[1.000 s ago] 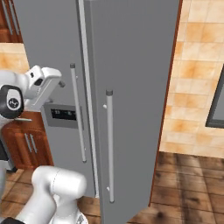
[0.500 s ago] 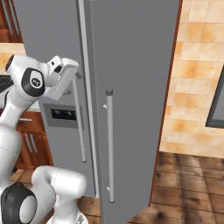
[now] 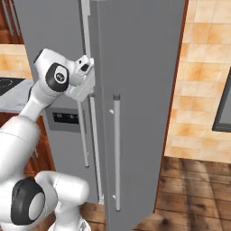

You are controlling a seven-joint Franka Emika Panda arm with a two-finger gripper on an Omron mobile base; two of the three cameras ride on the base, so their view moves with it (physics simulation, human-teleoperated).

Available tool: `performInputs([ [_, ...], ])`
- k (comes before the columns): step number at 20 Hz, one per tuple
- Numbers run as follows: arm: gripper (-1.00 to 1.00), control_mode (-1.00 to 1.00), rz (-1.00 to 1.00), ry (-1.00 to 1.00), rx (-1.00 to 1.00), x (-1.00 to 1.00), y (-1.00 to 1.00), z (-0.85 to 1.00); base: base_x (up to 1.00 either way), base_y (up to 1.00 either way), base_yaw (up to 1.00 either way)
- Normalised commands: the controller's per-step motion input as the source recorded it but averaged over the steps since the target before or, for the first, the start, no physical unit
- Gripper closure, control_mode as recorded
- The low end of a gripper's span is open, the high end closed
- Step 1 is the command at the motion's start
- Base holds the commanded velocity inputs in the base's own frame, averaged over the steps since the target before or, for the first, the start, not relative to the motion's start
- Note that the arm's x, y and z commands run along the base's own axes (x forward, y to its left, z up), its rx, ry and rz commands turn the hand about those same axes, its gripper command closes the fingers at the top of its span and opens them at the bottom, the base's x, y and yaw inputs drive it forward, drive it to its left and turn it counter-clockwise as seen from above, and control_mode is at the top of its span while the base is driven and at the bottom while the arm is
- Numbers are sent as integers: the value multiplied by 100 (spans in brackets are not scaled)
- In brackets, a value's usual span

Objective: Open the fridge, grab two sodas, and place both sodas inside the bowl with ice on the dining counter.

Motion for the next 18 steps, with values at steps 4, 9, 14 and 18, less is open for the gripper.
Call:
performInputs([
  [4,-100,-100,-11,5,0,-29,-97,3,0,0,0],
  [9,-100,-100,-12,4,2,-32,-100,1,0,0,0],
  [14,-100,-100,-13,5,4,-27,-100,0,0,0,0],
  [18,-100,-100,-13,5,4,-20,-100,0,0,0,0],
])
